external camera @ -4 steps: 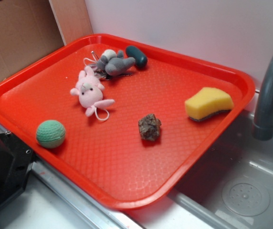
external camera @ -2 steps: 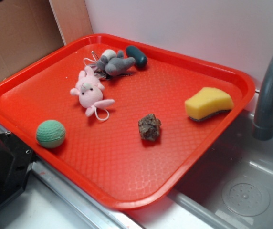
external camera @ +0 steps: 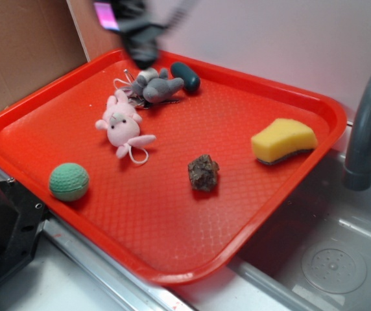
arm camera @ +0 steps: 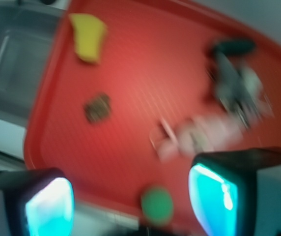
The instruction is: Grab the rock.
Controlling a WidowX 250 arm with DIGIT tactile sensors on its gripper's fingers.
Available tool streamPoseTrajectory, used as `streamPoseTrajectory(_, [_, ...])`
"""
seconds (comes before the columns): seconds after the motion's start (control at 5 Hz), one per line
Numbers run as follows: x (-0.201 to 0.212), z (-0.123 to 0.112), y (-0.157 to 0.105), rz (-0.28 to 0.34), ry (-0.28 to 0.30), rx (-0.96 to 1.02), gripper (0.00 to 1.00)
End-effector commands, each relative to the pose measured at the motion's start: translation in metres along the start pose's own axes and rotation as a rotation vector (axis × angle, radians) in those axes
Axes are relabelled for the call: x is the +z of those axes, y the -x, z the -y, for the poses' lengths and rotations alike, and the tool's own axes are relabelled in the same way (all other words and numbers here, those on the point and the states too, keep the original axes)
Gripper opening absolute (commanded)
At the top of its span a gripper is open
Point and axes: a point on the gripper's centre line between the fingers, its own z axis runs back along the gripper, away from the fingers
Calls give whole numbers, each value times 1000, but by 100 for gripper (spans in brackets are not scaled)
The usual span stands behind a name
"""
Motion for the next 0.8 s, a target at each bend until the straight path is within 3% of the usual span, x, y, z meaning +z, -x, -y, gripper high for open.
streamPoseTrajectory(0.0, [13, 10, -3, 52, 6, -30, 100])
streamPoseTrajectory(0.2, [13, 10, -3, 52, 6, -30, 100])
streamPoseTrajectory(0.4, [-38, 2, -18, -19, -28, -135, 100])
streamPoseTrajectory(0.6, [-70, 7, -31, 18, -72, -213, 100])
